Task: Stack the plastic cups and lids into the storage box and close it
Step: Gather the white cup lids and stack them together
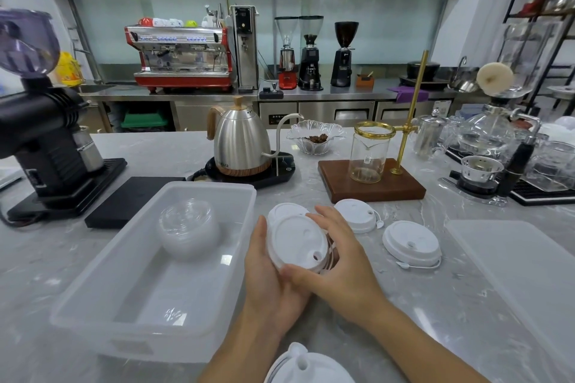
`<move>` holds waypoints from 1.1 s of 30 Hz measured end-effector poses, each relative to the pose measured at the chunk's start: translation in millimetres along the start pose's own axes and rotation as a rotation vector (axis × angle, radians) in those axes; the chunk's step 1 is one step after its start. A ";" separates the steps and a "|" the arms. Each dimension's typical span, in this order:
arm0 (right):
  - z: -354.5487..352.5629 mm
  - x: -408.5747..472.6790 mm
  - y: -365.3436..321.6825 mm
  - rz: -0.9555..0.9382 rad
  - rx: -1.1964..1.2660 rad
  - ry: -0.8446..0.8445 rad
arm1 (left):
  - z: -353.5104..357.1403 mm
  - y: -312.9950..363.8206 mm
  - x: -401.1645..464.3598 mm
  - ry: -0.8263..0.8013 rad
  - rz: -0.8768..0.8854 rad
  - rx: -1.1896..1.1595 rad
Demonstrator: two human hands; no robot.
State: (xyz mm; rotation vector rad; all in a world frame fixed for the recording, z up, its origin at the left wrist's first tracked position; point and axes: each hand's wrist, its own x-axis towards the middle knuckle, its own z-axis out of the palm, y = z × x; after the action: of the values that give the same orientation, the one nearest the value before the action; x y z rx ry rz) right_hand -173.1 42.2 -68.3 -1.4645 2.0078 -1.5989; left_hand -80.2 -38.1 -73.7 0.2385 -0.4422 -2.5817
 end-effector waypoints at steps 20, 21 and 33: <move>12.2 -3.2 0.9 0.126 -0.076 0.063 | -2.2 -2.9 6.9 0.056 0.106 0.068; 11.6 -3.6 1.3 0.103 -0.092 0.046 | -1.1 -2.5 6.2 0.047 0.113 0.102; -13.1 14.6 14.7 0.042 -0.040 0.261 | 11.6 0.0 -4.0 0.227 0.097 0.268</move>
State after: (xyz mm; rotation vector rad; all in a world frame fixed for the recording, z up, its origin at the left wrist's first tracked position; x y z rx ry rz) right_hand -197.2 38.4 -69.2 -1.2733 2.2029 -1.8241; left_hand -79.7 -33.0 -62.5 0.5823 -0.6954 -2.3612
